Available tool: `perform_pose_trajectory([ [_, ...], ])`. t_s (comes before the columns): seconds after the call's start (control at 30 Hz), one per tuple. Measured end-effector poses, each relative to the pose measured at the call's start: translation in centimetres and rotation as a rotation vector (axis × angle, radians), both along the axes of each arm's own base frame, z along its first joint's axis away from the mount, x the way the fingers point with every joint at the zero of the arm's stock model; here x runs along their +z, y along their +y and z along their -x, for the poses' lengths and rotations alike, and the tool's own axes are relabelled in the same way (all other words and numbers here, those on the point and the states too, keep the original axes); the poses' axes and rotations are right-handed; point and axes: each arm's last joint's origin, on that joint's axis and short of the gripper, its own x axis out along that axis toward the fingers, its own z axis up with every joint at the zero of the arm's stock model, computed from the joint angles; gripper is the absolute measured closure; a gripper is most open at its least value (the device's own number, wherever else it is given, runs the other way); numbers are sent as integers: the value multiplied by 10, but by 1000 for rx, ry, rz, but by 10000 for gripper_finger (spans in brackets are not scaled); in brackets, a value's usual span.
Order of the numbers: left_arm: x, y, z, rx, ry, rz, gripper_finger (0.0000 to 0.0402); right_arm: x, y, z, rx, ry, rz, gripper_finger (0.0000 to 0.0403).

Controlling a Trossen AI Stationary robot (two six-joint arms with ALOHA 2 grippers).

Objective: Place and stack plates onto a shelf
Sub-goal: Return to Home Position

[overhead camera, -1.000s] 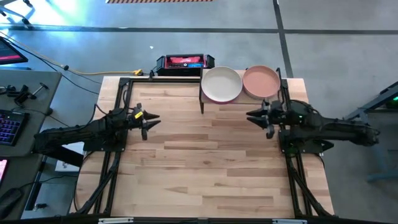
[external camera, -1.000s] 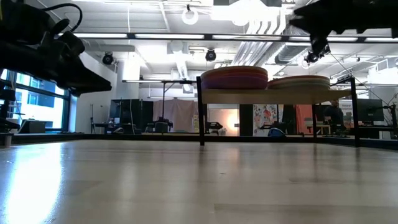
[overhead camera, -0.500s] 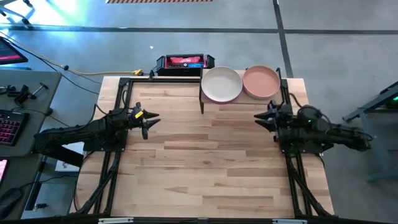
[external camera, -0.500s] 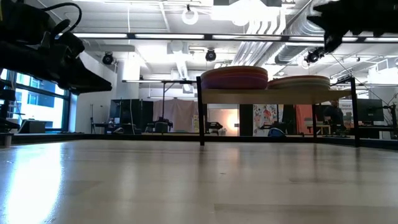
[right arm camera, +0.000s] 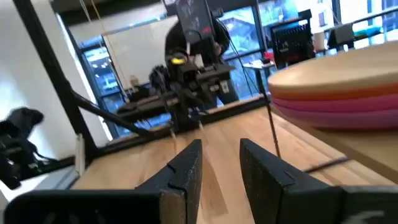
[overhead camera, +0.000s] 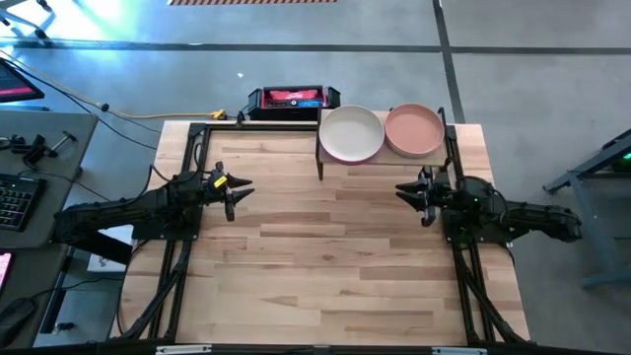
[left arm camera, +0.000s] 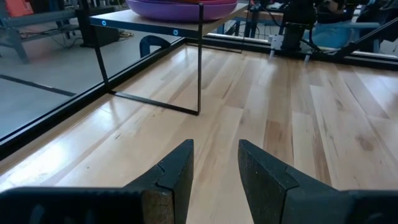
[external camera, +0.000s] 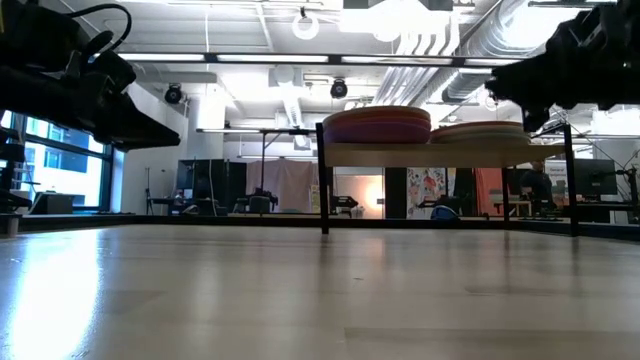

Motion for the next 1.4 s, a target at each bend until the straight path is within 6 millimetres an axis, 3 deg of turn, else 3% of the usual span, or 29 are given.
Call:
perform_pose_trajectory([
  [0.4, 0, 0, 0, 0, 0, 0, 289, -16, -2, 0, -79, 166, 1, 308],
  [1.0, 1, -1, 0, -8, -10, -3, 289, -16, -2, 0, -83, 165, -9, 308],
  [1.4, 9, -17, 1, -149, -105, -23, 289, -13, 1, 2, -53, 127, -2, 308],
])
